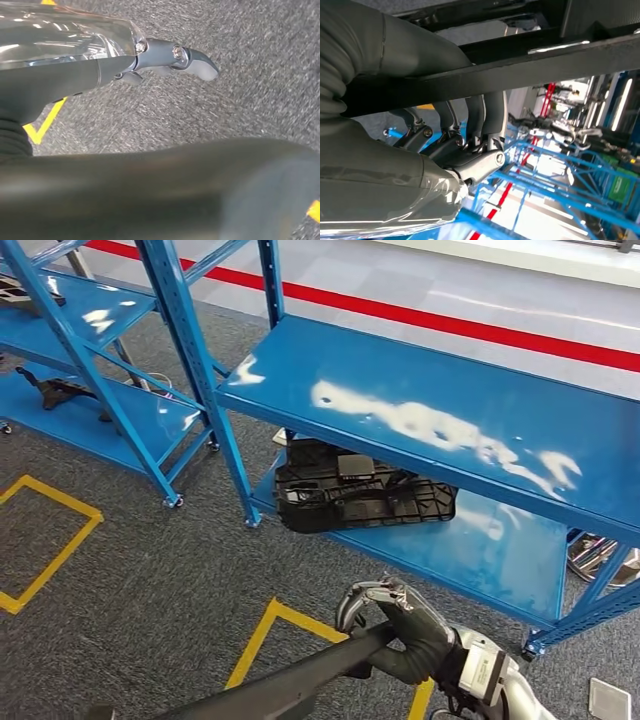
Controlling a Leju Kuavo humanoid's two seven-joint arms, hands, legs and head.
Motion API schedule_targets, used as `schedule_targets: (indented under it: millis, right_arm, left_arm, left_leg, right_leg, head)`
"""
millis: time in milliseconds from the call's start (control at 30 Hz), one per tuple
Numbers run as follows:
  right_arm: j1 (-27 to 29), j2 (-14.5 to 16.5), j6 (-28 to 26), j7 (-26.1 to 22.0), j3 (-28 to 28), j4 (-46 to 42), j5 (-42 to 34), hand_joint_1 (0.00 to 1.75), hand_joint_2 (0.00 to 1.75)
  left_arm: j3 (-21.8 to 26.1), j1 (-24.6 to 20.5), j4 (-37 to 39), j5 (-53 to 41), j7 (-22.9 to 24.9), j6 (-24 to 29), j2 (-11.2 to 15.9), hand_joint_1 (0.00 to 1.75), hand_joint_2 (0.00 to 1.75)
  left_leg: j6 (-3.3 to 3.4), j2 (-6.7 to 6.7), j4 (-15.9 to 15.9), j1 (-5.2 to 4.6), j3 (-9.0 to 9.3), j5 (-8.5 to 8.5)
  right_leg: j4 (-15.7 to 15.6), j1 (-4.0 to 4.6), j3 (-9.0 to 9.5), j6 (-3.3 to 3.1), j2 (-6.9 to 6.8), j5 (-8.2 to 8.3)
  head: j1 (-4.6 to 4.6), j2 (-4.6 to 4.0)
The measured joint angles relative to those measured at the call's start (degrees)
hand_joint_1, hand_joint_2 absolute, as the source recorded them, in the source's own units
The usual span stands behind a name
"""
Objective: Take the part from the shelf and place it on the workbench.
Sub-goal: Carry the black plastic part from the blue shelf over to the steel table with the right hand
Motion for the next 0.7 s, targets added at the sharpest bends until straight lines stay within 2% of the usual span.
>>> schedule_targets:
  millis: [67,100,133,167,200,233,267,333,367,400,433,467,500,533,567,600,633,667,700]
  right_arm:
    - [-0.56,0.16,0.31,-0.04,0.02,0.02,-0.17,1.75,1.75]
    - [-0.79,0.23,0.46,-0.07,0.04,0.05,-0.25,1.75,1.75]
    - [-1.01,0.29,0.56,-0.08,0.09,0.09,-0.29,1.75,1.75]
    - [-1.24,0.36,0.63,-0.09,0.14,0.11,-0.32,1.75,1.75]
    - [-1.5,0.43,0.69,-0.09,0.2,0.14,-0.33,1.75,1.75]
    - [-1.76,0.49,0.78,-0.09,0.25,0.16,-0.34,1.75,1.75]
    - [-1.97,0.53,0.9,-0.08,0.3,0.22,-0.37,1.75,1.75]
    - [-2.23,0.55,1.28,-0.01,0.42,0.5,-0.43,1.75,1.75]
    - [-2.33,0.55,1.48,0.03,0.52,0.71,-0.45,1.75,1.75]
    - [-2.43,0.55,1.64,0.07,0.63,0.93,-0.46,1.75,1.75]
    - [-2.52,0.55,1.74,0.11,0.75,1.11,-0.46,1.75,1.75]
    - [-2.59,0.55,1.8,0.16,0.87,1.23,-0.46,1.75,1.75]
    - [-2.63,0.55,1.79,0.24,0.97,1.3,-0.45,1.75,1.75]
    - [-2.62,0.53,1.71,0.35,1.05,1.33,-0.41,1.75,1.75]
    - [-2.54,0.5,1.59,0.46,1.11,1.31,-0.38,1.75,1.75]
    - [-2.4,0.46,1.47,0.6,1.16,1.28,-0.31,1.75,1.75]
    - [-2.27,0.41,1.35,0.75,1.19,1.25,-0.2,1.75,1.75]
    - [-2.18,0.38,1.22,0.9,1.2,1.16,-0.06,1.75,1.75]
    - [-2.15,0.34,1.1,1.07,1.21,1.07,0.14,1.75,1.75]
  left_arm:
    - [-0.01,-0.11,0.0,0.06,-0.33,-0.03,0.3,0.0,1.75]
    - [-0.02,-0.14,0.0,0.1,-0.49,-0.07,0.44,0.0,1.75]
    - [-0.02,-0.1,0.0,0.14,-0.59,-0.1,0.55,0.0,1.75]
    - [-0.01,0.02,0.0,0.18,-0.65,-0.14,0.63,0.0,1.75]
    - [0.0,0.18,0.0,0.21,-0.68,-0.16,0.7,0.0,1.75]
    - [0.01,0.26,0.0,0.26,-0.72,-0.17,0.74,0.0,1.75]
    - [0.02,0.24,0.0,0.34,-0.78,-0.2,0.76,0.0,1.75]
    - [0.02,0.05,0.0,0.5,-0.89,-0.3,0.76,0.0,1.75]
    - [0.02,0.01,0.0,0.55,-0.93,-0.33,0.76,0.0,1.75]
    - [0.02,0.03,0.0,0.58,-0.93,-0.37,0.75,0.0,1.75]
    - [0.02,0.07,0.0,0.57,-0.9,-0.39,0.75,0.0,1.75]
    - [0.02,0.1,0.0,0.54,-0.83,-0.44,0.75,0.0,1.75]
    - [-0.01,0.11,0.0,0.4,-0.72,-0.52,0.74,0.0,1.75]
    - [-0.05,0.1,0.0,0.21,-0.56,-0.6,0.73,0.0,1.75]
    - [-0.11,0.05,0.0,-0.06,-0.39,-0.67,0.71,0.0,1.75]
    - [-0.22,0.03,0.0,-0.33,-0.25,-0.73,0.69,0.0,1.75]
    - [-0.35,0.08,0.01,-0.6,-0.14,-0.83,0.68,0.0,1.75]
    - [-0.51,0.16,0.01,-0.86,-0.1,-0.99,0.67,0.0,1.75]
    - [-0.7,0.26,0.03,-1.08,-0.09,-1.2,0.62,0.0,1.75]
  left_leg:
    - [0.86,2.76,-6.32,-0.7,3.2,2.26]
    - [1.25,3.66,-7.67,-1.03,3.77,2.45]
    - [1.57,3.76,-7.83,-1.29,3.71,2.29]
    - [1.85,3.16,-7.97,-1.28,3.64,2.35]
    - [2.18,2.56,-8.24,-1.17,3.72,2.52]
    - [2.56,1.95,-8.55,-1.01,3.84,2.73]
    - [2.92,1.32,-8.86,-0.8,3.96,2.97]
    - [3.3,-0.01,-9.05,-0.59,4.0,3.19]
    - [3.35,-0.74,-9.03,-0.58,3.99,3.21]
    - [3.36,-1.5,-9.0,-0.6,4.01,3.21]
    - [3.35,-2.31,-8.95,-0.59,4.05,3.2]
    - [3.3,-3.16,-8.86,-0.57,4.13,3.17]
    - [3.18,-4.0,-8.73,-0.52,4.21,3.1]
    - [2.98,-4.78,-8.49,-0.55,4.18,2.97]
    - [2.75,-5.5,-8.17,-0.54,3.99,2.85]
    - [2.46,-6.13,-7.92,-0.49,3.69,2.8]
    - [2.17,-6.73,-7.77,-0.42,3.36,2.85]
    - [1.89,-7.35,-7.74,-0.3,3.1,2.96]
    - [1.61,-7.36,-7.69,-0.26,2.93,2.93]
  right_leg:
    - [0.07,0.27,0.28,0.39,-1.23,-0.29]
    - [0.09,0.39,0.35,0.61,-1.8,-0.4]
    - [0.06,0.49,0.41,0.84,-2.4,-0.45]
    - [-0.07,0.48,0.6,1.1,-3.02,-0.47]
    - [-0.03,0.42,0.82,1.37,-2.98,-0.77]
    - [0.62,0.36,0.75,1.56,-2.03,-1.48]
    - [2.31,0.3,0.16,1.69,-0.52,-2.73]
    - [8.78,0.24,-2.83,1.63,2.7,-6.16]
    - [12.3,0.25,-4.57,1.64,3.33,-7.45]
    - [14.58,0.26,-5.8,1.71,3.59,-7.82]
    - [14.82,0.26,-6.12,1.82,3.71,-7.03]
    - [12.85,0.23,-5.45,1.94,3.89,-5.19]
    - [9.27,0.14,-4.04,2.04,4.51,-2.78]
    - [5.73,0.03,-2.61,2.06,5.77,-0.92]
    - [2.87,-0.11,-1.5,1.97,6.98,0.19]
    - [1.36,-0.16,-0.94,1.79,7.92,0.54]
    - [0.99,-0.12,-0.82,1.52,8.31,0.3]
    - [0.77,-0.09,-0.77,1.22,7.87,0.29]
    - [0.73,-0.11,-0.72,0.93,7.22,0.36]
  head:
    - [0.01,0.0]
    - [0.01,0.0]
    - [0.02,0.0]
    - [0.03,0.0]
    - [0.04,0.0]
    - [0.05,0.0]
    - [0.09,0.0]
    - [0.16,0.0]
    - [0.19,0.0]
    - [0.18,0.0]
    - [0.17,0.0]
    - [0.17,0.0]
    - [0.18,0.0]
    - [0.18,0.0]
    - [0.16,0.0]
    - [0.13,0.0]
    - [0.11,0.0]
    - [0.1,0.0]
    - [0.1,0.0]
